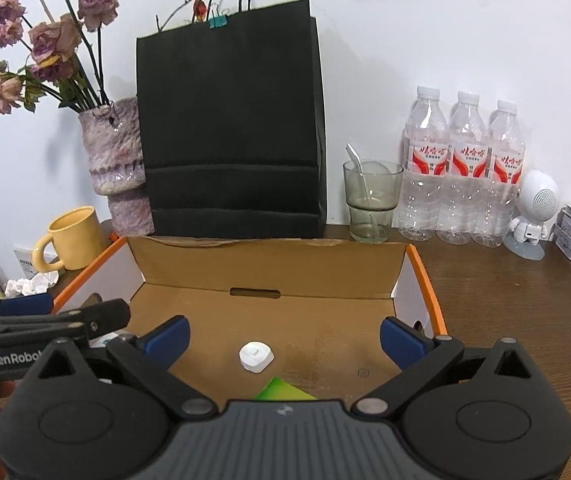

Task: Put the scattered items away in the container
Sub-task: 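Move both grippers back out of the box toward the table items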

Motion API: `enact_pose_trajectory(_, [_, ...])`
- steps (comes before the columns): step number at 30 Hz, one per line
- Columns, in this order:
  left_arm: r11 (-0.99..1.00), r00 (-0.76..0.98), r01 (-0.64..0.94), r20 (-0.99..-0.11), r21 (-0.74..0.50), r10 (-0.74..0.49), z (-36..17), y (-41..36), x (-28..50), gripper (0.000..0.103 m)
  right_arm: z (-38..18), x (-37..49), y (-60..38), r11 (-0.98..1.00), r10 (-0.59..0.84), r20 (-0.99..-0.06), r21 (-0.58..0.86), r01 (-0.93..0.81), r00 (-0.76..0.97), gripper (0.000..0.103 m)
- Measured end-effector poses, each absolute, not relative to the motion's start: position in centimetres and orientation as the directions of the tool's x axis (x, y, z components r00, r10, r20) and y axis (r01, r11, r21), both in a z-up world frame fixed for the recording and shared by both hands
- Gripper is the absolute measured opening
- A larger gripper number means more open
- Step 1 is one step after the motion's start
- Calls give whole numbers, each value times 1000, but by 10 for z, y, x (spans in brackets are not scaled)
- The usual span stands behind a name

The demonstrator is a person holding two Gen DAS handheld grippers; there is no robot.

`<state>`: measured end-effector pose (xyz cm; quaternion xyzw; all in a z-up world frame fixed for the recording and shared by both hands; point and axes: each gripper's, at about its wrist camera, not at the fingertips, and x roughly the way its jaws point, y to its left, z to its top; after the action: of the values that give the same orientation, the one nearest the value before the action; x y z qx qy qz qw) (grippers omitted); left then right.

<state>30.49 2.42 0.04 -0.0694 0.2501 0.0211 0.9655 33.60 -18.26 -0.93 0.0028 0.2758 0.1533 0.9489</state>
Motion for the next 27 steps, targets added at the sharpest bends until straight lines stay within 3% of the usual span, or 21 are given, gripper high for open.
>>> enact_pose_trajectory(13, [993,874,-59,-485,-106,0,12,26,216,103,6,254,-197,948,308,-488,83,-308,817,102])
enact_pose_trajectory(27, [993,823,-50,-567,-106,-19,-20,18,132,103,-27,164,-221,953,271,-570,48,-298,776,102])
